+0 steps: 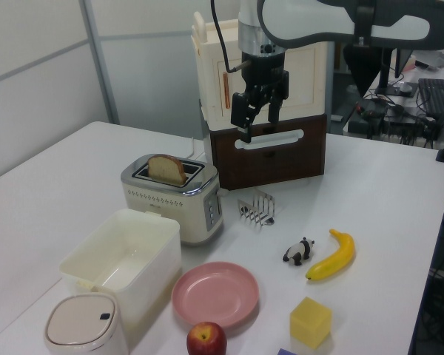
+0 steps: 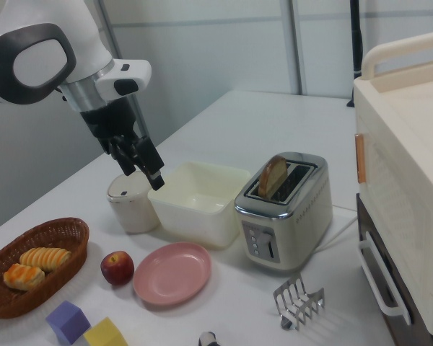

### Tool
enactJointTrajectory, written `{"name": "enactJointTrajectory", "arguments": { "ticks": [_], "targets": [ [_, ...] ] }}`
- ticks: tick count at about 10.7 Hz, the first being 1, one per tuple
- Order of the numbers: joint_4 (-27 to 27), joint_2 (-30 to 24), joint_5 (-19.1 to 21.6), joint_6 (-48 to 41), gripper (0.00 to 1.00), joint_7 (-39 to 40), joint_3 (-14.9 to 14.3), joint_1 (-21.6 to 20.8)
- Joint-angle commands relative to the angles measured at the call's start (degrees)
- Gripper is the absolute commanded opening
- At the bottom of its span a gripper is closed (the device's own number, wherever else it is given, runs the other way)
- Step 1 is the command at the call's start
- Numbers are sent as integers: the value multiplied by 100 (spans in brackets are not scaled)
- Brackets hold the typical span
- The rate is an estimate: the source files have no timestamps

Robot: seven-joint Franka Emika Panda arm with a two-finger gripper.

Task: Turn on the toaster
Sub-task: 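Move the gripper over to the toaster's lever side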

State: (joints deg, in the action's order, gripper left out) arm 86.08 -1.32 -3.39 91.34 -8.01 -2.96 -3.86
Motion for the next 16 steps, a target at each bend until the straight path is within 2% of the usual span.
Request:
{"name": "enactJointTrajectory", "arguments": {
  "ticks": [1,8,11,14,15,16],
  "targets": [
    [164,-114,32,164,100,-8,-116,-27],
    [339,-62,32,225,100,71,-134,26],
    [453,17,23,603,100,71,-292,44],
    [515,166,23,1164,100,28,-310,254],
    [576,219,14,1305,76,19,-310,281],
    [611,254,14,1559,35,1,-310,316]
  ]
}}
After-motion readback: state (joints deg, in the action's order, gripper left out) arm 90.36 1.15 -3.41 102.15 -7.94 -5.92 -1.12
